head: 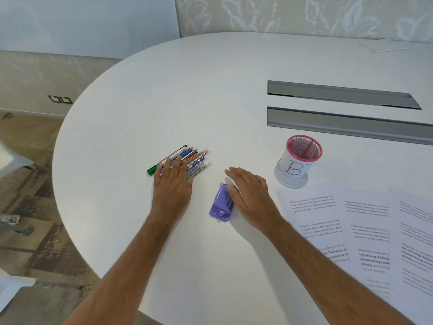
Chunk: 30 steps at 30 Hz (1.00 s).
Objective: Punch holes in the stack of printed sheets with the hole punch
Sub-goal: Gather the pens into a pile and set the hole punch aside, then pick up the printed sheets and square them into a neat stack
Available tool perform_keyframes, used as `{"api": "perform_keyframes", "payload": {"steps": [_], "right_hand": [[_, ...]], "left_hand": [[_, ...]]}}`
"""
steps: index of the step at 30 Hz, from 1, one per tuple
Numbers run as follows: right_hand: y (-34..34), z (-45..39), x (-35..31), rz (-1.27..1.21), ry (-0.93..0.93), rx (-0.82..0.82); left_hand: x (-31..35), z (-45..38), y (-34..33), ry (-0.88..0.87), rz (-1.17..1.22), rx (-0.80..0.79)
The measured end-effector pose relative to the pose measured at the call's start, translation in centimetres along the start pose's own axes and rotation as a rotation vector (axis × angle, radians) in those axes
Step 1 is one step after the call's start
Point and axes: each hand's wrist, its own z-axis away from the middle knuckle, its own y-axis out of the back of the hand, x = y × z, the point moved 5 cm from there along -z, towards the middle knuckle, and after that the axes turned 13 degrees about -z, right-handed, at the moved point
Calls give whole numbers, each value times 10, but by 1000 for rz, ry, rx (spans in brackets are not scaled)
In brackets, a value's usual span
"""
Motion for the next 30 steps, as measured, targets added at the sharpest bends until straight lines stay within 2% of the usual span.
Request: {"api": "perform_keyframes", "payload": {"steps": [6,13,21,30], "right_hand": [[7,17,19,84,-64,-53],[34,49,41,154,-134,-6],[70,92,78,168,-235,13],[106,140,115,196,-298,21]], "left_hand": [[15,6,0,-38,51,-26],[59,2,27,-91,194,-5],[123,8,48,-223,229,-132],[193,31,53,-318,273,-198]]}}
